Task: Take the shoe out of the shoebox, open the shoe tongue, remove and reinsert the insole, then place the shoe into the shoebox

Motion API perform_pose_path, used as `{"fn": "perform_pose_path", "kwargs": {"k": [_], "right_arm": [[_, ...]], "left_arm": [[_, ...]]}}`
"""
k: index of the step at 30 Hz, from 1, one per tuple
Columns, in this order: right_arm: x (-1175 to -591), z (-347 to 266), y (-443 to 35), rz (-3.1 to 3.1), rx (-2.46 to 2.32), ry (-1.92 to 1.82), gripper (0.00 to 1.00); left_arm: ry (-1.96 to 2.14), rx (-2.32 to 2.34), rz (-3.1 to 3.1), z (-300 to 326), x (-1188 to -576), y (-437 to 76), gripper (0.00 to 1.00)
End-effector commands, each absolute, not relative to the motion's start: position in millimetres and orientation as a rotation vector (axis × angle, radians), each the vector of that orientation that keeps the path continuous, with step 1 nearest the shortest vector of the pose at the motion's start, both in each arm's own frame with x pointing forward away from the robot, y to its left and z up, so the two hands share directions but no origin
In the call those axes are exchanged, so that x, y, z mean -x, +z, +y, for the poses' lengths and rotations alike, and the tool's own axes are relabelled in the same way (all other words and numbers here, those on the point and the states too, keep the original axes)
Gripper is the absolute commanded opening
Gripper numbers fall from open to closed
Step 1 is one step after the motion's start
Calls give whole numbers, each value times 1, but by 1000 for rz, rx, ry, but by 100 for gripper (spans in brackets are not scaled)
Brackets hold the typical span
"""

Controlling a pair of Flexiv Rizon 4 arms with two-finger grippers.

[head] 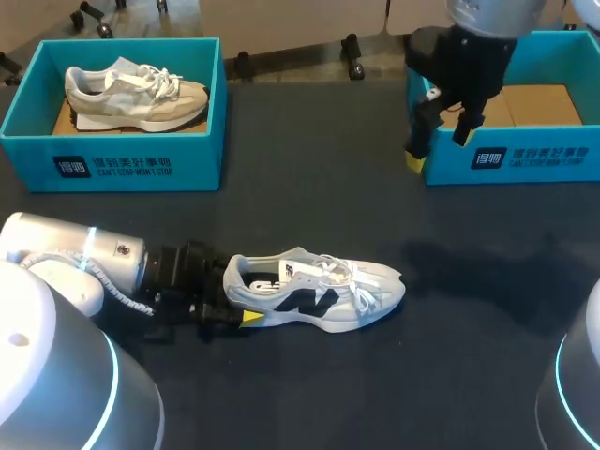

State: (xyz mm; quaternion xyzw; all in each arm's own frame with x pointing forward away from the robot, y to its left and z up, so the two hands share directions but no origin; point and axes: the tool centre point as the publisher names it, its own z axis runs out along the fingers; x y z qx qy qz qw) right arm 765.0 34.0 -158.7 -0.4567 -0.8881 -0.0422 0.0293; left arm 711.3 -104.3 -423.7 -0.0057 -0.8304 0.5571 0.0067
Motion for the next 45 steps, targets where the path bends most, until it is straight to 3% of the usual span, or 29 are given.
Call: {"fn": "perform_pose_path", "kwargs": {"k": [1,24,45], "right_arm": [[-759,45,-171,-2674,1705,-109,100],[-732,119,-195,-2291,2298,-114,100],[-725,140,-206,-2234,2314,-190,100]], "left_arm": [[1735,19,-2599,-105,-711,-427,0],[1735,19,-2599,-105,-711,-427,0],[1735,19,-2599,-105,-711,-427,0]]}}
